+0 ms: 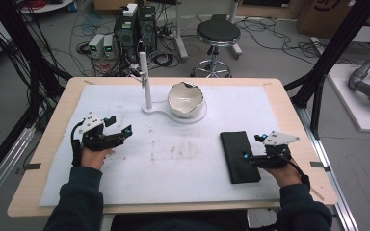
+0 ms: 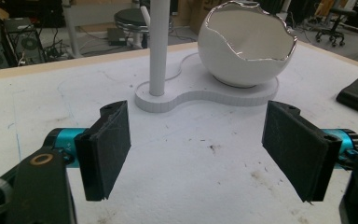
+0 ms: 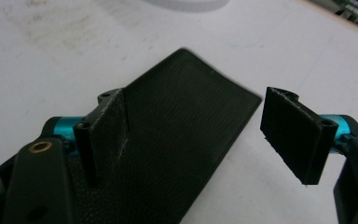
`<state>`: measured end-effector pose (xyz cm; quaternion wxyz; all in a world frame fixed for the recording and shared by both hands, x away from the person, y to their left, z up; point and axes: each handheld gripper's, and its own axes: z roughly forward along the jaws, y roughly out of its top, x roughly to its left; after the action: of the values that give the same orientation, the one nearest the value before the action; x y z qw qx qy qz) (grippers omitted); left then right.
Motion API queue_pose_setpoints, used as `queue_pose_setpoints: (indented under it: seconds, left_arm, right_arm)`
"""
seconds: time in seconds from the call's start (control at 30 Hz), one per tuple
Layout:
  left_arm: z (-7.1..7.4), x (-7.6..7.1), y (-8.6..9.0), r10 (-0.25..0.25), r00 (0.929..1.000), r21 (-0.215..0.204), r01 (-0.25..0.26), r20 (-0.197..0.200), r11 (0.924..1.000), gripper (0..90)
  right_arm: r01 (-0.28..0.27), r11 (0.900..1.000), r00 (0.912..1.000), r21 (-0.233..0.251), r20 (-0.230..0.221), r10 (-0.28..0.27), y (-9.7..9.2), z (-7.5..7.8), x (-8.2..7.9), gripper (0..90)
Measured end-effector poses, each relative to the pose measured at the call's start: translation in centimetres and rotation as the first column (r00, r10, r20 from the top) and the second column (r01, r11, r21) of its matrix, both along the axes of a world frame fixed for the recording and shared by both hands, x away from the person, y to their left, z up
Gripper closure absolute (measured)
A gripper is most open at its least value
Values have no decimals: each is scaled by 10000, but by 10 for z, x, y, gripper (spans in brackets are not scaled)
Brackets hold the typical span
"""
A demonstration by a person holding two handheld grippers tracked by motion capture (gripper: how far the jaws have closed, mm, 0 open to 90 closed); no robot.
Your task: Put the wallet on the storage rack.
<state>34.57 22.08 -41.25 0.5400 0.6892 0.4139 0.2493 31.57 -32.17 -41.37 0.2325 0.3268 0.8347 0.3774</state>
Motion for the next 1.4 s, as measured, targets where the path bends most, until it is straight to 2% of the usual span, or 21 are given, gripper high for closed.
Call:
queue_pose_setpoints:
  seconds: [0.13, 0.27, 0.37, 0.47, 0.53, 0.6, 0.63, 0.67, 0.7, 0.77, 0.9, 1.0, 1.1, 1.2, 1.3, 1.4]
  left_arm:
    - [1, 0, -1, -30, 10000, 3, 30, 33, 10000, 238]
    - [1, -1, -1, -40, 10000, 4, 40, 21, 10000, 239]
    - [2, -1, 0, -40, 10000, 7, 40, 23, 10000, 239]
    - [2, -1, 0, -16, 10000, 6, 16, 11, 10000, 239]
    - [2, -1, 0, -8, 10000, 14, 8, 2, 10000, 239]
    - [2, -1, 0, -11, 10000, 11, 11, -5, 10000, 239]
    - [2, -1, 0, -9, 10000, 13, 9, -9, 10000, 239]
    - [2, -1, 0, -11, 10000, 8, 11, -13, 10000, 239]
    - [2, -1, 0, -8, 10000, 18, 8, -17, 10000, 239]
    - [2, -1, 0, -20, 10000, 11, 20, -17, 10000, 240]
    - [2, -2, 0, -37, 10000, 2, 37, -21, 10000, 240]
    - [2, -2, 0, -35, 10000, -14, 35, -25, 10000, 240]
    - [1, -1, 0, -28, 10000, 6, 28, -51, 10000, 240]
    - [1, -1, 0, -31, 10000, 0, 31, -65, 10000, 240]
    - [1, -1, 0, -36, 10000, 7, 36, -66, 10000, 241]
    - [1, -1, 0, -42, 10000, -11, 42, -66, 10000, 241]
  right_arm:
    - [-160, 9997, 9995, -171, -290, 155, 13, -6, 2, 237]
    - [-193, 9993, 9992, -314, -353, 182, 34, -10, 5, 236]
    - [42, 9984, 9988, -563, -475, -69, 46, -14, 9, 237]
    - [345, 9938, 9970, -1058, -651, -415, 61, -18, 14, 211]
    - [381, 9924, 9968, -1172, -655, -461, 65, -19, 14, 212]
    - [310, 9867, 9978, -1596, -537, -400, 72, -20, 14, 212]
    - [329, 9810, 9975, -1910, -556, -442, 75, -23, 13, 214]
    - [405, 9704, 9961, -2380, -669, -579, 79, -26, 13, 224]
    - [414, 9677, 9973, -2486, -492, -553, 79, -27, 13, 259]
    - [463, 9648, 9965, -2587, -556, -628, 80, -24, 13, 333]
    - [377, 9559, 9986, -2914, -238, -466, 80, -19, 9, 628]
    - [490, 9559, 9983, -2895, -174, -564, 74, -16, 9, 758]
    - [568, 9579, 9980, -2814, -105, -622, 67, -13, 10, 802]
    - [661, 9694, 9978, -2364, 91, -659, 60, -6, 10, 827]
    - [727, 9810, 9973, -1799, 29, -734, 52, 0, 11, 835]
    - [676, 9932, 9976, -947, -72, -686, 43, 6, 12, 843]
